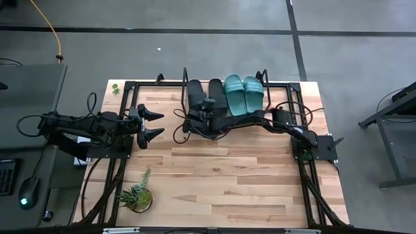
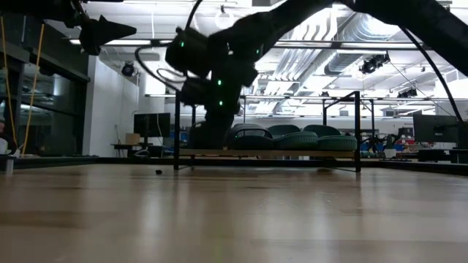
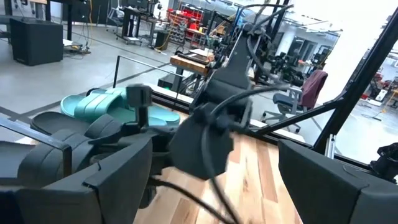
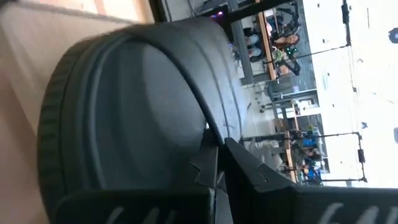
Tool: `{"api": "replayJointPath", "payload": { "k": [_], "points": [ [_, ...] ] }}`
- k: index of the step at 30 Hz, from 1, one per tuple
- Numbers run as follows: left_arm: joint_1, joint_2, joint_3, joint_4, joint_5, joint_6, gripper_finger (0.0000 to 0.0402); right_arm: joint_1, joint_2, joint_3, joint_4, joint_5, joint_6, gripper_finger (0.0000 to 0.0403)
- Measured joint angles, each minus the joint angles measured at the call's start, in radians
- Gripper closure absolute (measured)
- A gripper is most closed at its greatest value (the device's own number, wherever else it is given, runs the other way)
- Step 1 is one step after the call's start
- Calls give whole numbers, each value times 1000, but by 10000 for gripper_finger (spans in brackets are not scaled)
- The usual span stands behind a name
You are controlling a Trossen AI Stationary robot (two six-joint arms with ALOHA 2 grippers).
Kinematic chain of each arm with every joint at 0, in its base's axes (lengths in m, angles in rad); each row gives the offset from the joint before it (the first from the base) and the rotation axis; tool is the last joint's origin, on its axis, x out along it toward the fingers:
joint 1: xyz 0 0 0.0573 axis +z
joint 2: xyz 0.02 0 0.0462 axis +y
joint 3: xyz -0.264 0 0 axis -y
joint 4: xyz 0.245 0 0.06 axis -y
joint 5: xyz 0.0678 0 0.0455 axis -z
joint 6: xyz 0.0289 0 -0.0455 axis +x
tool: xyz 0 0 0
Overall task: Pick and place slides into the shelf
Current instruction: Put the black slide on the shelf
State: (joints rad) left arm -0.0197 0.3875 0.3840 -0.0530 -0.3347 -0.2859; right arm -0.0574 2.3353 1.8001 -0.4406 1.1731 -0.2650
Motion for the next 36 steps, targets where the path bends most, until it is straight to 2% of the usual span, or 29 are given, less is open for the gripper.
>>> {"api": "replayJointPath", "payload": {
  "k": [7, 18, 25, 30, 36],
  "points": [
    [0, 0, 0, 0, 0, 0, 73, -8, 21, 0, -2, -49, 52, 403],
    [0, 0, 0, 0, 0, 0, 73, -1, 21, 0, -1, -66, 24, 400],
    [0, 0, 0, 0, 0, 0, 73, 0, 15, 0, -3, -58, -3, 362],
    [0, 0, 0, 0, 0, 0, 73, 18, 12, 0, -3, -2, -23, 331],
    [0, 0, 0, 0, 0, 0, 73, 38, 12, 20, -11, -4, -21, 315]
  ]
}}
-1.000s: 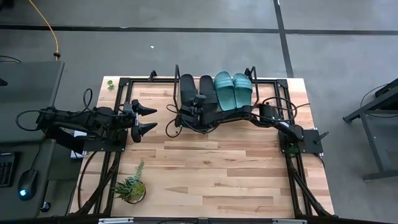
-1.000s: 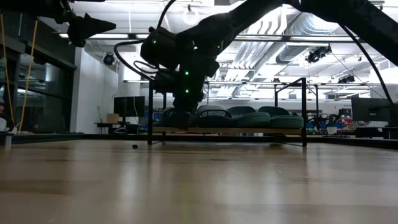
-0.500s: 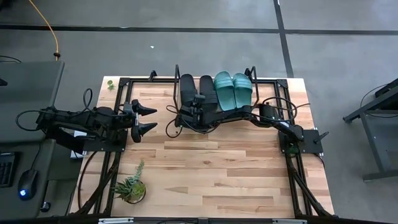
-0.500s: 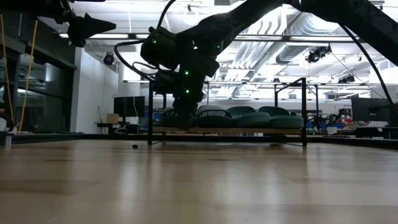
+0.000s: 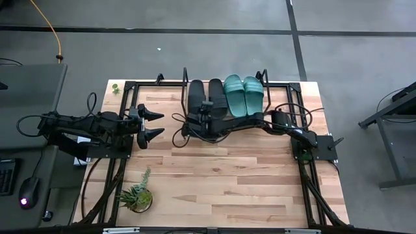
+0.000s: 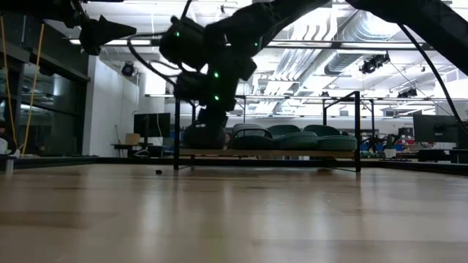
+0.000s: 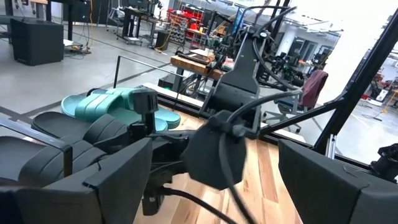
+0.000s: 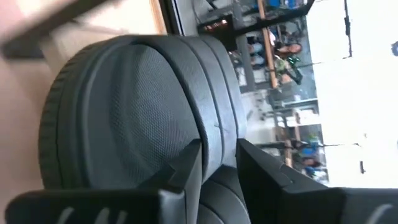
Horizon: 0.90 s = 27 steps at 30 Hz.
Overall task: Pick and place slides into the shelf
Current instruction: Put the black slide on the shelf, then return to Home Position
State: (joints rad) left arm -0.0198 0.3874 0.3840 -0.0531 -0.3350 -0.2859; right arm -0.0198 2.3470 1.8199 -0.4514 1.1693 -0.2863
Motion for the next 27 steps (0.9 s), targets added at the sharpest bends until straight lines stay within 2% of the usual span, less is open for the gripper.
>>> {"api": "replayJointPath", "payload": {
  "k": [8, 11, 15, 21, 27],
  "points": [
    [0, 0, 0, 0, 0, 0, 73, 26, -2, 102, -36, -128, 17, 299],
    [0, 0, 0, -1, 0, 0, 73, 47, -2, 134, -62, -127, 17, 293],
    [0, 0, 0, -1, 0, 0, 73, 73, -2, 183, -140, -123, 28, 292],
    [0, 0, 0, -1, 0, 0, 73, 102, -2, 274, -342, -159, 142, 292],
    [0, 0, 0, -4, 0, 0, 73, 113, -3, 347, -465, -314, 202, 295]
  ]
}}
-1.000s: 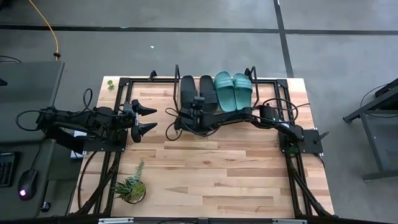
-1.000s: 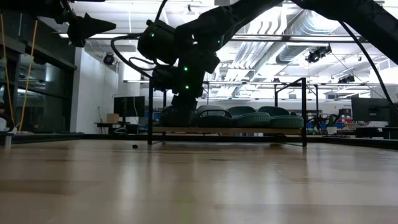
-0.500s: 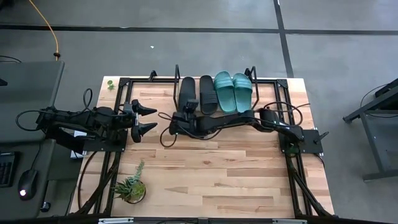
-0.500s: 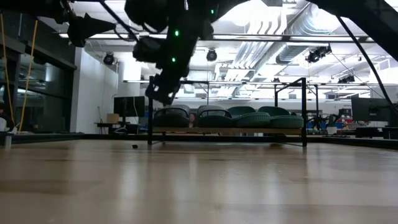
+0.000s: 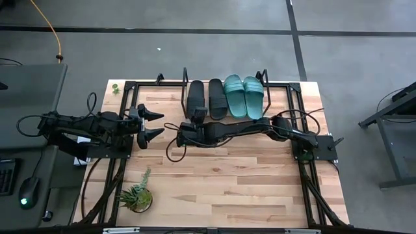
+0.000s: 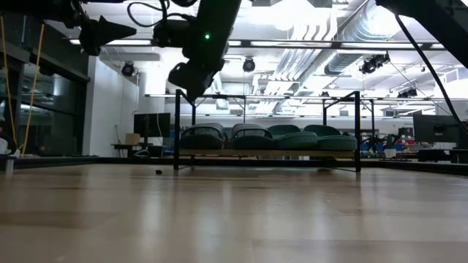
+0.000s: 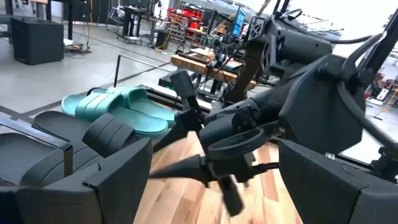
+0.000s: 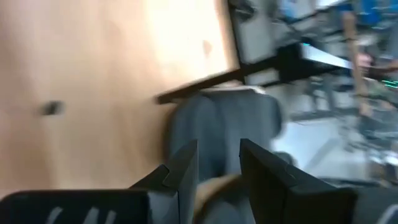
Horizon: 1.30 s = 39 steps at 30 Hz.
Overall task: Pick and place slides into the shelf
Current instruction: Return to Home Position
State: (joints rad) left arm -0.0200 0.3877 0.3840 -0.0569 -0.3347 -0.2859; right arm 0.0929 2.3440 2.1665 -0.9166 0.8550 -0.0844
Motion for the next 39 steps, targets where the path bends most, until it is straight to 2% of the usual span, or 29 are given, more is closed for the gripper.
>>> {"api": "replayJointPath", "payload": {
  "k": [10, 23, 29, 39],
  "points": [
    [0, 0, 0, -58, 0, 43, 73, -16, -27, 11, 111, -433, -91, 295],
    [0, -25, 0, -80, 19, 55, 73, -59, -112, 11, 170, -886, -115, 295],
    [0, -65, 0, -103, 29, 54, 73, -90, -158, 11, 134, -971, -103, 295],
    [0, -117, 0, -140, 59, 46, 73, -96, -187, 11, 79, -995, -66, 295]
  ]
}}
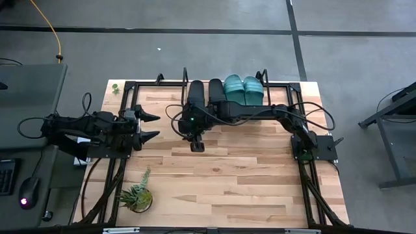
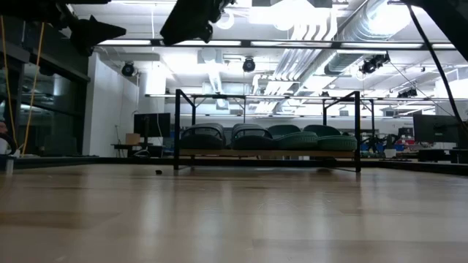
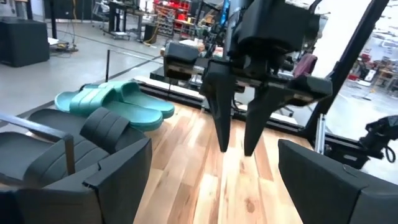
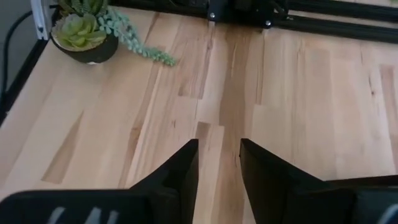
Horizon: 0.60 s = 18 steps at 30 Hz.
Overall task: Pick and place slides into the shelf
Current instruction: Return to Home Position
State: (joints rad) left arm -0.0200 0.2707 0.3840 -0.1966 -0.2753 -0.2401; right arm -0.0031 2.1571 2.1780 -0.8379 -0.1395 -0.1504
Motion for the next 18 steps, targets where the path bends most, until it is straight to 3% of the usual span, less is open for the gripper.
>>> {"api": "replayJointPath", "payload": {
  "k": [11, 18],
  "points": [
    [0, -1, 0, -16, 3, -3, 73, 38, -86, -1, -52, 20, 15, 298],
    [0, -1, 0, -16, 3, -3, 73, 50, -183, 0, -101, 23, -5, 331]
  ]
}}
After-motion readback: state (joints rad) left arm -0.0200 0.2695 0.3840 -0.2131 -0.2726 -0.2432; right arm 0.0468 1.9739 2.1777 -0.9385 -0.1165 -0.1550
